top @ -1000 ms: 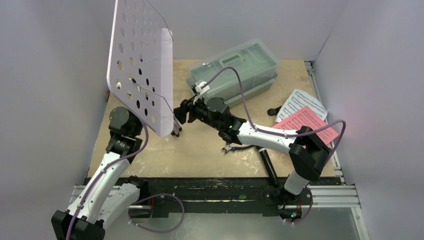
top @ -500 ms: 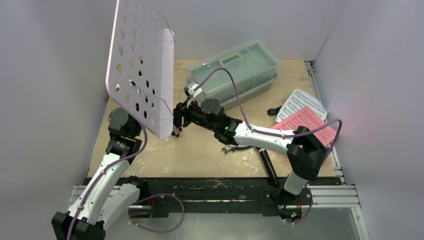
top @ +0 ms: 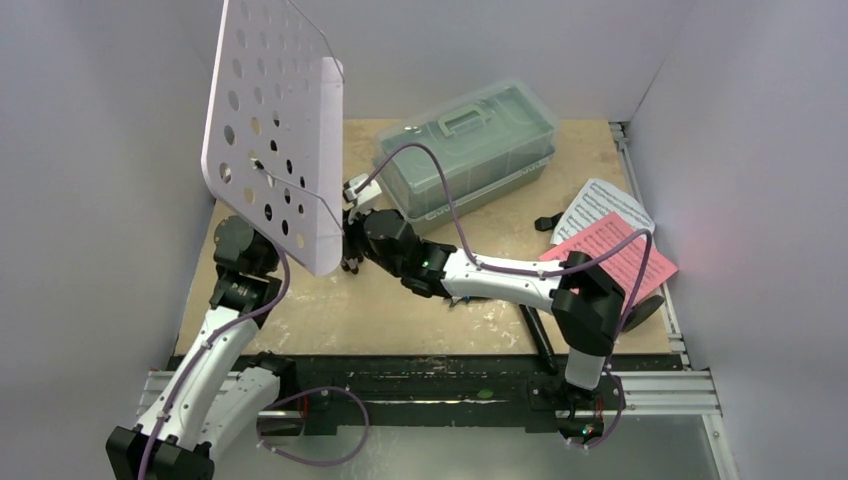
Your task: Set up the instrument practice props
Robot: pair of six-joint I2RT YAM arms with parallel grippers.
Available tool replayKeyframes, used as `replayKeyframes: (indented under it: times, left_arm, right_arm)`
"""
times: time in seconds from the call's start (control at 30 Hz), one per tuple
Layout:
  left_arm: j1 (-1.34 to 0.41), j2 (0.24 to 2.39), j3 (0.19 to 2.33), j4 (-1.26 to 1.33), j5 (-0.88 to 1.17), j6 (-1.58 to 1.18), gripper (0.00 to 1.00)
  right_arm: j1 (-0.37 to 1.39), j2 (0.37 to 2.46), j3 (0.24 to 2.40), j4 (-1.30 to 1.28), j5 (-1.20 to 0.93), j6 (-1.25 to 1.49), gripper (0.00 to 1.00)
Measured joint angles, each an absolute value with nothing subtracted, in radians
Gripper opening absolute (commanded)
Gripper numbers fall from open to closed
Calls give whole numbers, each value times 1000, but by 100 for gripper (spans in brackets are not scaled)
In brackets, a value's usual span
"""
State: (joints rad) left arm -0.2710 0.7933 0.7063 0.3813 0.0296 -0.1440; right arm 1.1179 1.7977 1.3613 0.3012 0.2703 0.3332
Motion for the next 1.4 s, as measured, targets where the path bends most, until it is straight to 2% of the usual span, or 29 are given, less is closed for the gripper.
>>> replayKeyframes:
  times: [0.17, 0.2, 0.4, 0.8, 1.4]
  left_arm:
    - [-262, 799, 706, 389, 30, -167, 0]
    - [-262, 801, 707, 390, 29, -173, 0]
    - [-262, 863, 804, 279, 22, -183, 0]
    - [-263, 959, 992, 46, 31, -165, 0]
    - [-263, 982, 1058, 88, 97, -165, 0]
  right_arm:
    - [1159, 1812, 1365, 313, 390, 245, 2]
    - [1166, 1815, 1365, 318, 411, 226, 0]
    - [1177, 1832, 1349, 392, 480, 152, 0]
    - [1179, 1810, 1249, 565, 467, 106, 0]
    - [1248, 1814, 1225, 743, 571, 18, 0]
